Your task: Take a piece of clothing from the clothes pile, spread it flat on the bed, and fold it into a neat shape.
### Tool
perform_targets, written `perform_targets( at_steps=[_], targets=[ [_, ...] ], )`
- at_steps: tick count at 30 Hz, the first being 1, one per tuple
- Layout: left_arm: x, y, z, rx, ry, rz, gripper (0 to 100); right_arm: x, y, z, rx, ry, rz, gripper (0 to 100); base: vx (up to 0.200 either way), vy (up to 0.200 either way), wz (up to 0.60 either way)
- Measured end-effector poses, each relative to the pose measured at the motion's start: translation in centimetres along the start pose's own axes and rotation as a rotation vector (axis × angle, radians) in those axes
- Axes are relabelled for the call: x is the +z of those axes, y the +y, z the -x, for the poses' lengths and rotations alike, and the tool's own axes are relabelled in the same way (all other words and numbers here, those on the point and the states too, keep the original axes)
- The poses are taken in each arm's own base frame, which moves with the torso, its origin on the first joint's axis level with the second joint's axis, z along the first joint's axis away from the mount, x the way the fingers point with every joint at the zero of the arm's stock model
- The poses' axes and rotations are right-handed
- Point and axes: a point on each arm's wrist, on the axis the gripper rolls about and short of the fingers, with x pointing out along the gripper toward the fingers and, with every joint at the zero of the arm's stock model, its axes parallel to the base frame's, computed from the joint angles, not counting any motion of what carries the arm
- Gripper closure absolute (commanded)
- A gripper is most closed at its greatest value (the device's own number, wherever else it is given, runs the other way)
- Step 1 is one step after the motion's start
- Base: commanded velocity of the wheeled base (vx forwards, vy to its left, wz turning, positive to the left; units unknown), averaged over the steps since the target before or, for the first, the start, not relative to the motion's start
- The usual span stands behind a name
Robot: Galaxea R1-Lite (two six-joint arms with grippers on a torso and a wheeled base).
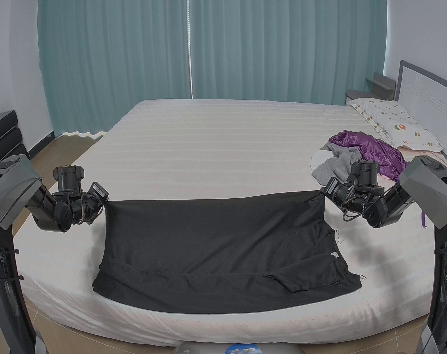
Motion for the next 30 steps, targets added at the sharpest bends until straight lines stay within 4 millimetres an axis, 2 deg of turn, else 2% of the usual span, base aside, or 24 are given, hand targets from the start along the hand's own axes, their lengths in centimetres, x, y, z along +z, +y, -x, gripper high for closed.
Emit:
perform_targets(
  at_steps=[11, 30],
  targets=[
    [-0.7, 0.4, 2.0, 0.028, 0.027, -0.050, 100, -0.5, -0.7, 2.5, -0.005, 0.069, -0.015, 100, 0.000, 0.000, 0.00],
    [-3.2, 2.6, 5.5, 0.107, 0.122, -0.133, 100, -3.6, -2.7, 7.3, -0.014, 0.147, 0.011, 100, 0.000, 0.000, 0.00]
  ],
)
